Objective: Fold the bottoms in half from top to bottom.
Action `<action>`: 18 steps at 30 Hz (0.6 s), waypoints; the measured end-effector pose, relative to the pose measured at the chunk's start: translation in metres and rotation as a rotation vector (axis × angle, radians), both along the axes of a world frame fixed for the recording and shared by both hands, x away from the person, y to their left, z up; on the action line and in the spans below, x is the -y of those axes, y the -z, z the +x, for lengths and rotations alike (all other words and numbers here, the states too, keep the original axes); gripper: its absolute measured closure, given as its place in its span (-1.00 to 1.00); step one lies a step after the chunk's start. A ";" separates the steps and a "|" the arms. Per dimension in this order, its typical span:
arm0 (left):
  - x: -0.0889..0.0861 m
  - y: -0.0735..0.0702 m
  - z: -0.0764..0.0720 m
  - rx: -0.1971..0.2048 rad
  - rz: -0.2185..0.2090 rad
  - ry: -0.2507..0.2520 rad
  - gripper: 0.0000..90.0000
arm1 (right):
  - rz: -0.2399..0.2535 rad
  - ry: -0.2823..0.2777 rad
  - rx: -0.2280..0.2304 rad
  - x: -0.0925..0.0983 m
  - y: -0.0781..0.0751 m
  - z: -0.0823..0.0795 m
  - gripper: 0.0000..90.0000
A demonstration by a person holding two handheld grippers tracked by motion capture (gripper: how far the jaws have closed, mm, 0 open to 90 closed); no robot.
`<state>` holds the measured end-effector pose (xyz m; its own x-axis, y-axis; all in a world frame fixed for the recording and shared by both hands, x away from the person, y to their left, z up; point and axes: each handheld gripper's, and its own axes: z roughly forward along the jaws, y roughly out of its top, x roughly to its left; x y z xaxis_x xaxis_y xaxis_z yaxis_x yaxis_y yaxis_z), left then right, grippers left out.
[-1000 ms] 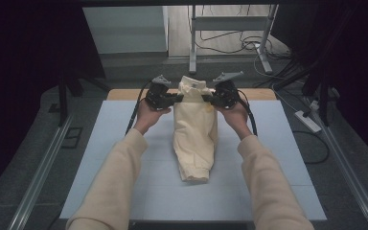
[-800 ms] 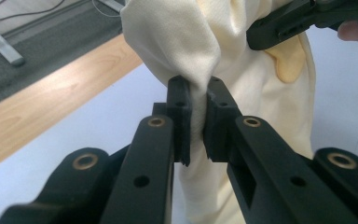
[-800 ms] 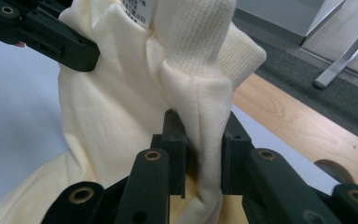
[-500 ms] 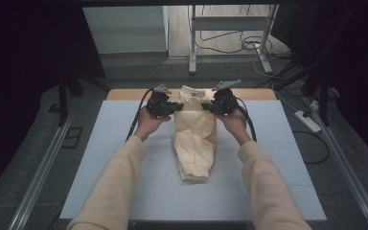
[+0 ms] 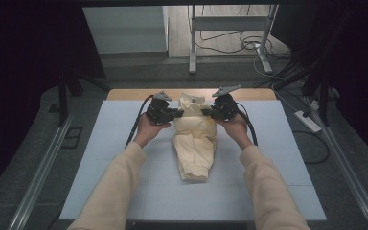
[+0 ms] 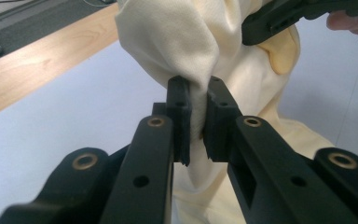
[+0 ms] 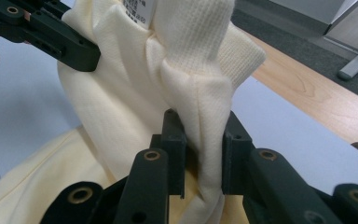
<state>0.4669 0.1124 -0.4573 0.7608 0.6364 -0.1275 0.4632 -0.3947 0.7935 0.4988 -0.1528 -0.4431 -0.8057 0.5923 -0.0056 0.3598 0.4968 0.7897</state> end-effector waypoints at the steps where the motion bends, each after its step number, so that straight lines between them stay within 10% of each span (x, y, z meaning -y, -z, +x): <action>1: 0.000 0.001 0.000 -0.001 0.000 0.003 0.82 | -0.002 -0.004 -0.002 0.001 0.002 -0.001 0.67; 18: 0.000 0.012 -0.024 -0.007 -0.010 0.028 0.82 | -0.019 -0.027 -0.008 0.003 0.010 -0.024 0.67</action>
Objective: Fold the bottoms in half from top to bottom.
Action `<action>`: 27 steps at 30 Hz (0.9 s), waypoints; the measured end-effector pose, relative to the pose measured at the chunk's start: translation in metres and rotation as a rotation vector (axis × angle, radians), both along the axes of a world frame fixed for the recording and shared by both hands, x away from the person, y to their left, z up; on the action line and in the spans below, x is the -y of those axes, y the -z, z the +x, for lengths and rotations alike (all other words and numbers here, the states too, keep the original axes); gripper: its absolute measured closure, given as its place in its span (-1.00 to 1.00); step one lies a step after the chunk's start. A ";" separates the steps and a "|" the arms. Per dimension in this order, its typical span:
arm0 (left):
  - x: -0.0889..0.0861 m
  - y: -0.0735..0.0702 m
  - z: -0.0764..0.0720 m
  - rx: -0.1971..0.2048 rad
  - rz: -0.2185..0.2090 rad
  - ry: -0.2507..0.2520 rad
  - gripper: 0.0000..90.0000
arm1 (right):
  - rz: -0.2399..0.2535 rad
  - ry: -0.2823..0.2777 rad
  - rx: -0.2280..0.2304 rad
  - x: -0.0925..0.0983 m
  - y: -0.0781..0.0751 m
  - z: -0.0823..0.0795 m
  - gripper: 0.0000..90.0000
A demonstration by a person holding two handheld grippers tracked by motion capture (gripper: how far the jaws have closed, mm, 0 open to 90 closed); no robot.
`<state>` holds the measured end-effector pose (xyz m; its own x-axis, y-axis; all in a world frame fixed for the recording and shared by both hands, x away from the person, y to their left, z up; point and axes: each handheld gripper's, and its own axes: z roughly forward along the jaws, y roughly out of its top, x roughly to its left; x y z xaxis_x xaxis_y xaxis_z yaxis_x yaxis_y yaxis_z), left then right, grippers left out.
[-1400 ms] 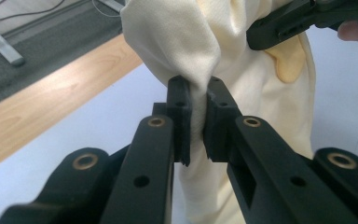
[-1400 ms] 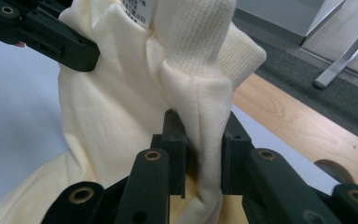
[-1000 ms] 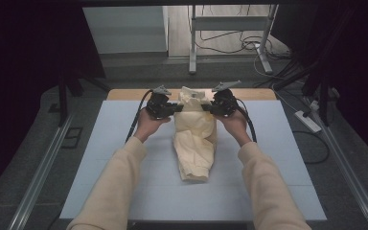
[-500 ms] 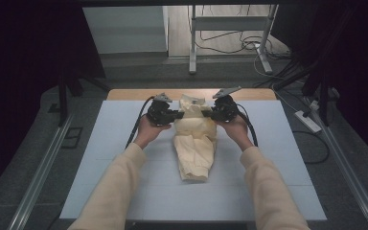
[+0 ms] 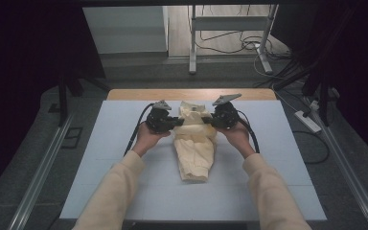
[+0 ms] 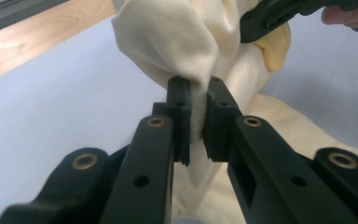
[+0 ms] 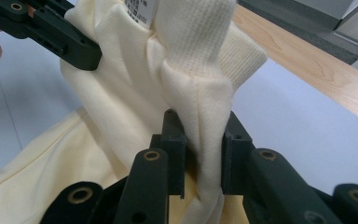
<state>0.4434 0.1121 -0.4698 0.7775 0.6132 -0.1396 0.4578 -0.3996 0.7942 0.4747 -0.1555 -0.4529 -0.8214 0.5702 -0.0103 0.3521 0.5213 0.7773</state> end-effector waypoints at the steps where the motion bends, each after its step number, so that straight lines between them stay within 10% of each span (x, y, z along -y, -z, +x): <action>1: 0.000 0.001 -0.001 -0.002 0.000 0.001 0.82 | -0.002 -0.001 0.000 0.000 0.000 -0.001 0.67; 27: 0.002 0.017 -0.027 0.007 -0.003 0.032 0.81 | 0.038 -0.036 -0.035 0.009 0.018 -0.024 0.67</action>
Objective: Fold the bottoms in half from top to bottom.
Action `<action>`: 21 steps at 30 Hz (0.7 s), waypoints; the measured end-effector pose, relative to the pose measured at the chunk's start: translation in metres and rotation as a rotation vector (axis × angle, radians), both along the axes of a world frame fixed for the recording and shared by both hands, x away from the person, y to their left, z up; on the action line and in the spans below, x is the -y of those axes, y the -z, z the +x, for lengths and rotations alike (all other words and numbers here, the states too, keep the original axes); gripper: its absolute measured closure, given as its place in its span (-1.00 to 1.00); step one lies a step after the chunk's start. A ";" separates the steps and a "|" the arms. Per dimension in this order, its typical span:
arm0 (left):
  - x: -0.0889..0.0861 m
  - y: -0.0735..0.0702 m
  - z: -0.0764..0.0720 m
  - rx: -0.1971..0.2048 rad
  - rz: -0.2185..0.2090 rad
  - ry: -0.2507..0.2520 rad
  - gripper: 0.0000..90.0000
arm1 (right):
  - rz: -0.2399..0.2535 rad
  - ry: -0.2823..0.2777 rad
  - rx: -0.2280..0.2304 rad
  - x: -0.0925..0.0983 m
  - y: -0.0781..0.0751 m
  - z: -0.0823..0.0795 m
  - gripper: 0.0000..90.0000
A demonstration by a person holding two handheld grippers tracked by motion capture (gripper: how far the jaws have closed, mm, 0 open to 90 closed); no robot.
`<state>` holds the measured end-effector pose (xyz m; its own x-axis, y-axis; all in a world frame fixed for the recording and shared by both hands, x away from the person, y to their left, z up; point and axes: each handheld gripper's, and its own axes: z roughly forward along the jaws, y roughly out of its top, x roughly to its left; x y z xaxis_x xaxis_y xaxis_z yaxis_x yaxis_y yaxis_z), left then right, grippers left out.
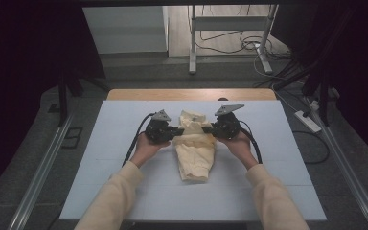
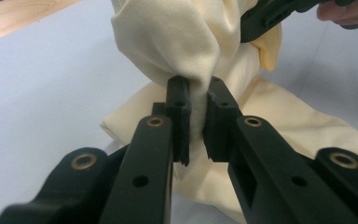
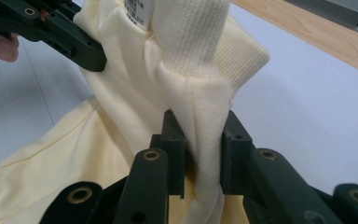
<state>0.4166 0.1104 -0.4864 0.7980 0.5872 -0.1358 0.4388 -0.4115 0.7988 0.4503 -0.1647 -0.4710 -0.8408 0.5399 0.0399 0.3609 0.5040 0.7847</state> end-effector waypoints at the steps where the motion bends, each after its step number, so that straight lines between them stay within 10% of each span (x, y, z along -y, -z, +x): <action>1: 0.000 0.000 0.000 0.001 0.002 0.002 0.81 | 0.001 -0.002 0.000 0.001 0.000 -0.001 0.67; 21: 0.001 0.011 -0.022 -0.002 0.008 0.035 0.79 | -0.018 -0.045 0.035 0.003 0.007 -0.027 0.67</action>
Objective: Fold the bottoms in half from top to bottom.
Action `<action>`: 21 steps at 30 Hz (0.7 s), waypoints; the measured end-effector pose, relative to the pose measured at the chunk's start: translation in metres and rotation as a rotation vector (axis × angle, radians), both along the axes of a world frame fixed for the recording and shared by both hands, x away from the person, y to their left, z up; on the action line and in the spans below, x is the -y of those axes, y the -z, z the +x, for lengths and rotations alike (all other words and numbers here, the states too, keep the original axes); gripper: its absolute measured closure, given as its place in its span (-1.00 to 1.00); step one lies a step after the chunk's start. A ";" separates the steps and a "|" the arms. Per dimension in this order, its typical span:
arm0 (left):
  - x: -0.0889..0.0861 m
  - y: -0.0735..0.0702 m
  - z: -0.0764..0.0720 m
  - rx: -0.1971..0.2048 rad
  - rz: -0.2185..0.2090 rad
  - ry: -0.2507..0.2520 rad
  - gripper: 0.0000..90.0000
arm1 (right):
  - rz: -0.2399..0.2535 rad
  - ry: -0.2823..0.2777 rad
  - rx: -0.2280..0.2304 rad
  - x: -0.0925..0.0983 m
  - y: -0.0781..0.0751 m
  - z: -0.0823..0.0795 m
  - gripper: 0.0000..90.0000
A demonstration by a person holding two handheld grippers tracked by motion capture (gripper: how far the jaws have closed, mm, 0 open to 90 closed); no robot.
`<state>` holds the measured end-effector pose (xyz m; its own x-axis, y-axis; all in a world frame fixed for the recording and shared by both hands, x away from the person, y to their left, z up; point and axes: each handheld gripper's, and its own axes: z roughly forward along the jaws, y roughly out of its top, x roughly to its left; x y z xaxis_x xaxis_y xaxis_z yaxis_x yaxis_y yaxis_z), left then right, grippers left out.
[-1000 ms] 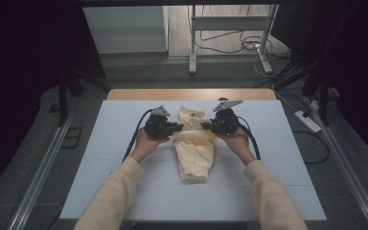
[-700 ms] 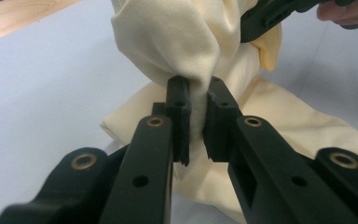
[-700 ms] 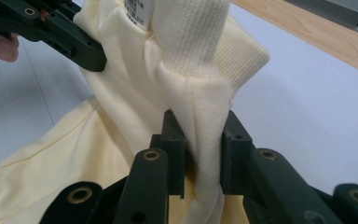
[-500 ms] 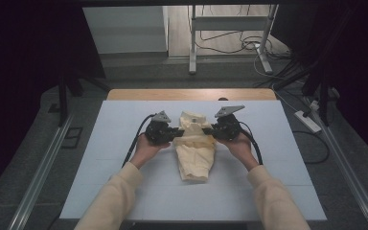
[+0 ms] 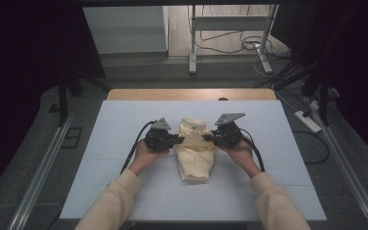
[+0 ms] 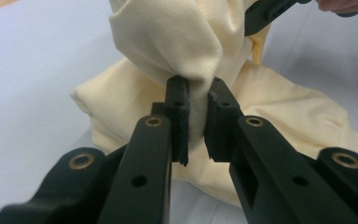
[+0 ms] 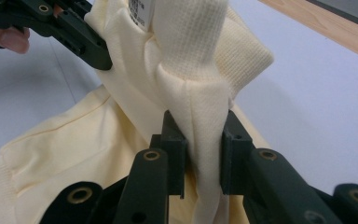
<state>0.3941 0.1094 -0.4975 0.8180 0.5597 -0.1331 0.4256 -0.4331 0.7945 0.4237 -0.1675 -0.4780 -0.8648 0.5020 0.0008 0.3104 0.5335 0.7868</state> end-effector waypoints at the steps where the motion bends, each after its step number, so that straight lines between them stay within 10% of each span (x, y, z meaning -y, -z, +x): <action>1: 0.000 0.000 -0.001 0.001 0.001 0.003 0.79 | 0.001 0.001 0.001 0.000 0.000 -0.001 0.67; 21: 0.001 0.008 -0.014 -0.016 0.003 0.018 0.54 | 0.013 -0.017 -0.019 0.007 0.009 -0.017 0.54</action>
